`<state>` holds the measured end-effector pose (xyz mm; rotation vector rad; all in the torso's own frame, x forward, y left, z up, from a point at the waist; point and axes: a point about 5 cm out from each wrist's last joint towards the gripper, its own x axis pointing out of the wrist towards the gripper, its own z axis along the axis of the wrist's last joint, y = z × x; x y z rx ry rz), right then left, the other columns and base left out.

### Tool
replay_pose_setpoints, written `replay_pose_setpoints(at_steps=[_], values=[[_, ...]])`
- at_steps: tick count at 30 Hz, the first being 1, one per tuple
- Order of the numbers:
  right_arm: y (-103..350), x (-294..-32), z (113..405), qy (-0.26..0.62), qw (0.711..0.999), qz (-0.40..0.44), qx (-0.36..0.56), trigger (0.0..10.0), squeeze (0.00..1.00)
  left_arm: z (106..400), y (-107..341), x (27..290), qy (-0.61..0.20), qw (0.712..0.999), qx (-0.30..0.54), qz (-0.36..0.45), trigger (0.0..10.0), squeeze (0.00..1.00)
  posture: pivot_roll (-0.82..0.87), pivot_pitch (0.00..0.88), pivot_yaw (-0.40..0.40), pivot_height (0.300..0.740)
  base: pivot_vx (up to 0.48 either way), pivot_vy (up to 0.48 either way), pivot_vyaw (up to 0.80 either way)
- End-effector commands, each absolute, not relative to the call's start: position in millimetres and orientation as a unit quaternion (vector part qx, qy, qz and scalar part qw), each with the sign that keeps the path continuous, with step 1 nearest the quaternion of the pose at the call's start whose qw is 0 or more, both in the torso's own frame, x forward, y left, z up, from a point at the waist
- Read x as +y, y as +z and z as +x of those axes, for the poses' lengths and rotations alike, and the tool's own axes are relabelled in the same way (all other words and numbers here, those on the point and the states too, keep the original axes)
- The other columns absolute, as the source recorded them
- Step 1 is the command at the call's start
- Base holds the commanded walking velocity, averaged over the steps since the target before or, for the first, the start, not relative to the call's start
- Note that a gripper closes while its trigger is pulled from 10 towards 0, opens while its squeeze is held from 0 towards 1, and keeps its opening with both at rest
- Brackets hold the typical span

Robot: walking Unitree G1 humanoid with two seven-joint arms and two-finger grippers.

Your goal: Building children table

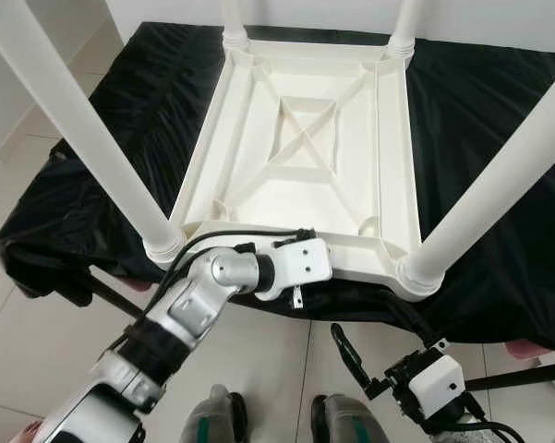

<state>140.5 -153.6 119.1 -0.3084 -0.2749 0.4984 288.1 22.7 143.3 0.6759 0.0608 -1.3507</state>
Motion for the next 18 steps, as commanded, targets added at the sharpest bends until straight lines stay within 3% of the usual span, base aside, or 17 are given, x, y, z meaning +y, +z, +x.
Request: replay_pose_setpoints(at_steps=[1,2,4,5,7,8,14,15,16,17,18], values=[[122,-149,139,0.247,0.949,-0.148,-0.132,10.0,0.0,301,143,39,-0.579,0.75,0.054,0.314,2.0,0.0,-0.11,0.162,0.11,0.74,0.0,0.0,0.0],[125,-147,140,0.247,0.948,-0.149,-0.133,10.0,0.0,302,145,40,-0.581,0.749,0.055,0.314,0.5,0.0,-0.11,0.162,0.11,0.74,0.0,0.0,0.0],[127,-147,140,0.247,0.948,-0.149,-0.134,10.0,0.0,302,145,41,-0.582,0.749,0.056,0.313,0.5,0.0,-0.11,0.162,0.111,0.74,0.0,0.0,0.0],[129,-146,141,0.246,0.948,-0.149,-0.134,10.0,0.0,302,148,42,-0.59,0.743,0.052,0.311,0.0,0.0,-0.11,0.16,0.113,0.74,0.0,0.0,0.0],[130,-145,141,0.246,0.948,-0.15,-0.134,10.0,0.0,299,150,44,-0.603,0.732,0.049,0.313,0.0,0.0,-0.11,0.158,0.113,0.74,0.0,0.0,0.0],[132,-144,141,0.245,0.948,-0.152,-0.132,10.0,0.0,296,152,46,-0.624,0.713,0.049,0.316,0.0,0.0,-0.11,0.157,0.115,0.74,0.0,0.0,0.0],[134,-143,140,0.244,0.949,-0.156,-0.125,10.0,0.0,291,153,49,-0.646,0.689,0.049,0.325,0.2,0.0,-0.11,0.15,0.118,0.74,0.0,0.0,0.0],[134,-144,140,0.244,0.948,-0.161,-0.122,10.0,0.0,289,157,51,-0.658,0.677,0.044,0.326,1.9,0.0,-0.11,0.146,0.12,0.74,0.0,0.0,0.0],[134,-144,140,0.244,0.948,-0.163,-0.122,10.0,0.0,288,159,51,-0.662,0.674,0.042,0.326,1.9,0.0,-0.11,0.146,0.12,0.74,0.0,0.0,0.0],[133,-145,141,0.243,0.948,-0.165,-0.12,10.0,0.0,286,161,52,-0.668,0.669,0.04,0.324,8.7,0.0,-0.11,0.145,0.121,0.74,0.0,0.0,0.0],[131,-146,142,0.242,0.949,-0.165,-0.117,10.0,0.0,285,162,52,-0.674,0.663,0.038,0.323,10.0,0.0,-0.11,0.144,0.121,0.74,0.0,0.0,0.0]])
